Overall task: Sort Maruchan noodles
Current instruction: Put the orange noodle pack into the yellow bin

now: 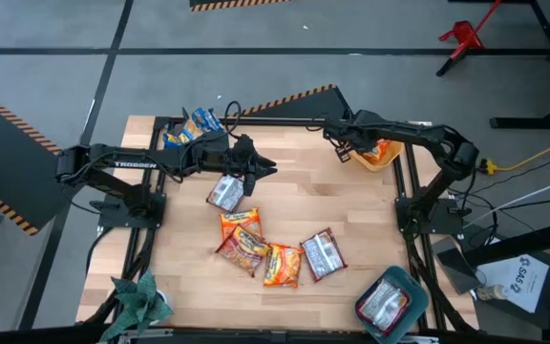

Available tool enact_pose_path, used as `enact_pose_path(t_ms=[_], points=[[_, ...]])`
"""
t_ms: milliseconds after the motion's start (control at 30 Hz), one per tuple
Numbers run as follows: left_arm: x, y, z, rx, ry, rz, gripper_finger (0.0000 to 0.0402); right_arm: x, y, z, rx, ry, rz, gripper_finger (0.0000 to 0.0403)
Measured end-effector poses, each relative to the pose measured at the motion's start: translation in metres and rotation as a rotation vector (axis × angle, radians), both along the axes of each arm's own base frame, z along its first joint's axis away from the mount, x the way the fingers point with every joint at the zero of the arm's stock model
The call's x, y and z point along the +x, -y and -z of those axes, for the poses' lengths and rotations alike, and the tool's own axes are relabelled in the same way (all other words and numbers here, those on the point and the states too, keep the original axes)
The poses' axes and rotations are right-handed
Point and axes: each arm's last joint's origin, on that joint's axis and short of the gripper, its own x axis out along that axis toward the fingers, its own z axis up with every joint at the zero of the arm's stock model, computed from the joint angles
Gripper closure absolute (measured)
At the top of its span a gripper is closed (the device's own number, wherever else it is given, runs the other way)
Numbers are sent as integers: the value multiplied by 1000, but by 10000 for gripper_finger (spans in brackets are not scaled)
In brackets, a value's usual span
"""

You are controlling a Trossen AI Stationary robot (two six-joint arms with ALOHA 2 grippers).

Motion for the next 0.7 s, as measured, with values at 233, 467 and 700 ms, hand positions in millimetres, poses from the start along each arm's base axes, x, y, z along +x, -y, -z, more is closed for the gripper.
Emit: enact_pose_path(t_ms=[233,467,700], points=[[-1,0,2,-4,-23,-1,302,-4,11,6,8,-3,42,345],[-1,0,2,-4,-24,0,302,6,16,7,-3,96,-7,281],[-1,0,3,-5,-28,0,302,16,20,-6,33,175,-104,261]])
